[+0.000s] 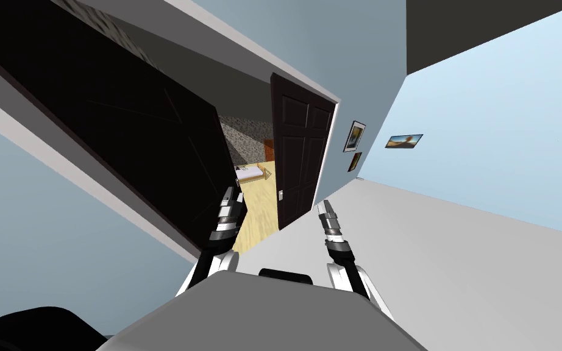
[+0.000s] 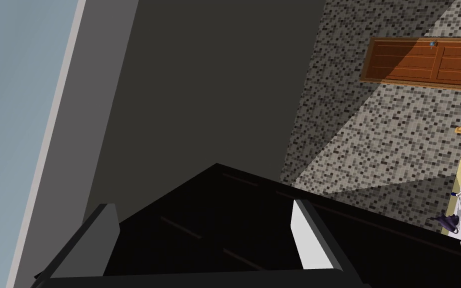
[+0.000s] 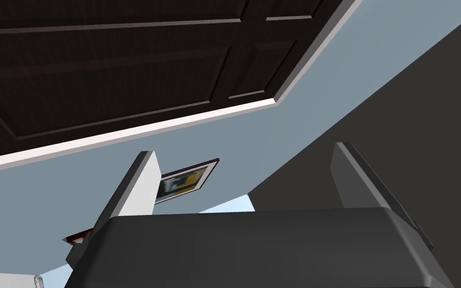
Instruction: Push the door open
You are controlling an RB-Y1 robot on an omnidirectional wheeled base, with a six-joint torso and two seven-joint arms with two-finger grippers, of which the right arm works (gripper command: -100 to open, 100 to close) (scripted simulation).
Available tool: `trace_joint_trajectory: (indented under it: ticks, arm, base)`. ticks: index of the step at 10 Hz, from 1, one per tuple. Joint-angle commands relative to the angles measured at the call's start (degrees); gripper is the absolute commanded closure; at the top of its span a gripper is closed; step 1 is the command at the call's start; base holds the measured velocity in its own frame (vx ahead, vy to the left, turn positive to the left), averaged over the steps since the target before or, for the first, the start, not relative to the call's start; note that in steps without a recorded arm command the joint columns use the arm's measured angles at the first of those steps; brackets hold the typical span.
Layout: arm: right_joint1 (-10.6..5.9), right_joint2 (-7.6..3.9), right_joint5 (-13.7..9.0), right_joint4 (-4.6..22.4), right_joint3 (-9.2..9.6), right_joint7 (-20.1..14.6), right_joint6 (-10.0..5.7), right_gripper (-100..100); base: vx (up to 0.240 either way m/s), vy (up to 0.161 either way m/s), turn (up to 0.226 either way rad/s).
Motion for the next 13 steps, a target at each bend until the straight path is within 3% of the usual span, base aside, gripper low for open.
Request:
trace_joint_trajectory:
  ticks: [1,13]
  arm:
    - [-0.45,-0.25,0.6,2.6,0.76,-0.6,-0.67,-100]
    - [-3.05,-0.98,5.4,20.8,7.5,-3.8,-5.1,-100]
  base:
    - [0.096,-0.015,0.02]
    - [0.099,-0.005,0.024]
